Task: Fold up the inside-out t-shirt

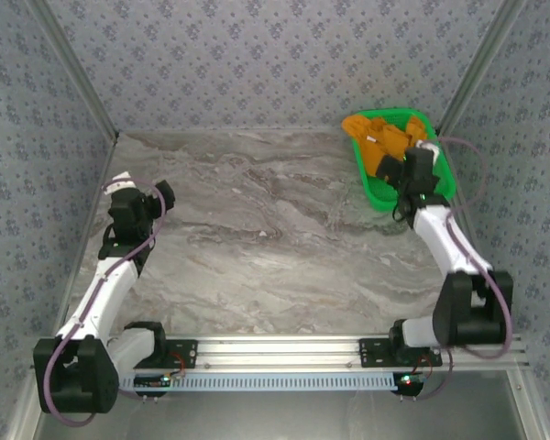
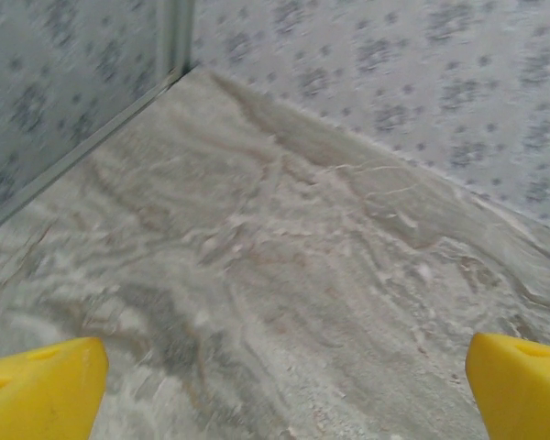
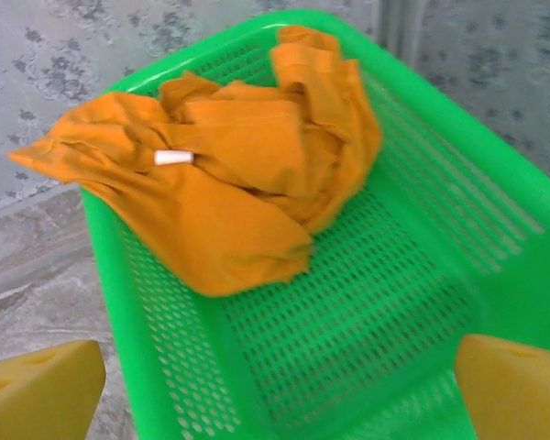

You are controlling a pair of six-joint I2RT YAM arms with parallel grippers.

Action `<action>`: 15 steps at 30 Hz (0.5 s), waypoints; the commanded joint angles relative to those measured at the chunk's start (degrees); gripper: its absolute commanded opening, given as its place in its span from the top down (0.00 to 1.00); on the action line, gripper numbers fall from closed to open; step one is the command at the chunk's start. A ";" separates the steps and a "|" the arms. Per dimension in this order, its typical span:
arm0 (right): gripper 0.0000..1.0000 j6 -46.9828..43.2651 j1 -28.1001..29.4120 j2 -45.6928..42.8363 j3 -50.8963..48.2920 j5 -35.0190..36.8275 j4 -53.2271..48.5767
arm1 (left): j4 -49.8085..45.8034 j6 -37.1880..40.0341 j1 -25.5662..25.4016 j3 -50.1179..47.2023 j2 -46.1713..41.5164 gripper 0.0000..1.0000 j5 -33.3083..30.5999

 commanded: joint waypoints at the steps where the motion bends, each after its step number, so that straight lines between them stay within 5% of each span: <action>1: 0.00 -0.80 -1.20 10.12 12.59 0.19 -15.31 | -3.45 -7.31 0.91 0.01 -0.19 0.00 -1.55; 15: 0.01 3.39 -8.03 33.77 34.46 -16.51 -18.80 | -15.60 -1.73 -4.42 2.37 -1.86 0.00 10.32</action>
